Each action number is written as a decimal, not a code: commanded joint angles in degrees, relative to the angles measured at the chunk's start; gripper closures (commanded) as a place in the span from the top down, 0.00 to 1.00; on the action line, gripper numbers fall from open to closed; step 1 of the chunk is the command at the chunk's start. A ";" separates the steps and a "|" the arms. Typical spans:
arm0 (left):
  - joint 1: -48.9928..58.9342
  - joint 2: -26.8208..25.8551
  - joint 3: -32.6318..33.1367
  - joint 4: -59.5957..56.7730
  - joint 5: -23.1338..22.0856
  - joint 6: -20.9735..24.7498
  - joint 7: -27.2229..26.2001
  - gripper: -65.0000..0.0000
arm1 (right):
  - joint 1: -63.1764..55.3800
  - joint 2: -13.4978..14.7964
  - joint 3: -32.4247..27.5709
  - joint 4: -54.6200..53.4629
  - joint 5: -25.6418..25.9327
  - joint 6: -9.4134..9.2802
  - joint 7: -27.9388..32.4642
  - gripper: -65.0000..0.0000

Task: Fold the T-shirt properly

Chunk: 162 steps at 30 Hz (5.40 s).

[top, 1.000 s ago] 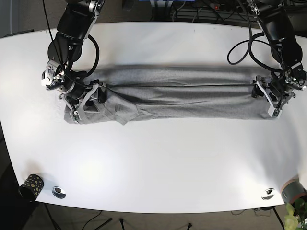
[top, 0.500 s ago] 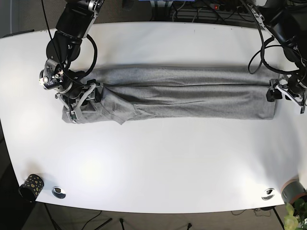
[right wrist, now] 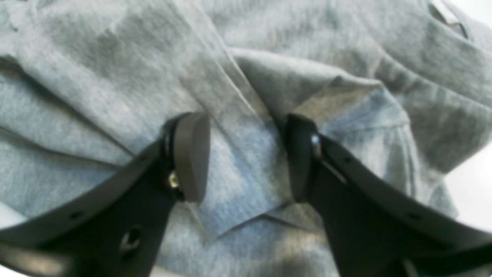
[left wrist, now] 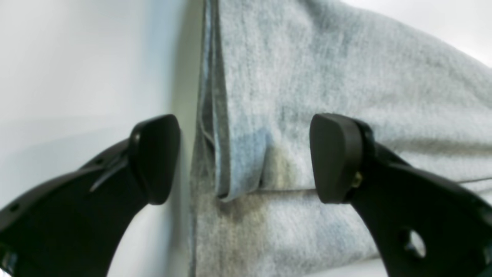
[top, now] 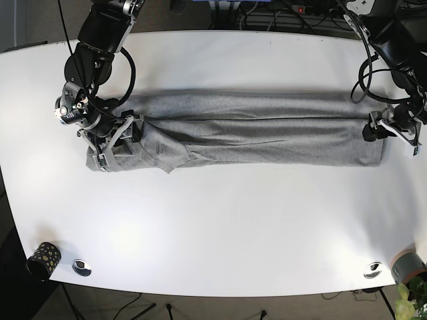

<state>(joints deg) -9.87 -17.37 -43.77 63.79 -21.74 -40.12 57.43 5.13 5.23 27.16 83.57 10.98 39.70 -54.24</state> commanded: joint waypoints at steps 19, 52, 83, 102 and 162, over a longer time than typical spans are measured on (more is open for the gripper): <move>1.56 1.06 3.99 14.23 0.86 0.12 3.19 0.10 | 1.25 0.44 0.23 1.05 1.28 0.30 0.74 0.46; 6.31 24.27 37.75 35.07 1.30 8.78 5.56 0.11 | 1.42 -1.59 0.23 1.05 1.19 0.30 0.83 0.46; 7.01 19.26 33.09 41.66 1.30 6.58 7.93 0.59 | 2.65 -1.59 0.40 1.40 1.37 0.30 0.66 0.46; 7.36 11.34 28.96 32.25 0.86 0.12 3.19 0.02 | 16.11 3.34 25.19 -0.62 1.46 0.30 -17.28 0.84; 5.34 26.11 34.85 12.74 1.21 2.01 -0.86 0.10 | -0.95 2.63 11.83 23.99 22.64 0.30 -21.76 0.00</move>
<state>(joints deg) -4.45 7.94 -9.96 77.73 -20.93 -38.54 57.30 3.97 7.29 39.90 103.18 30.92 39.62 -77.08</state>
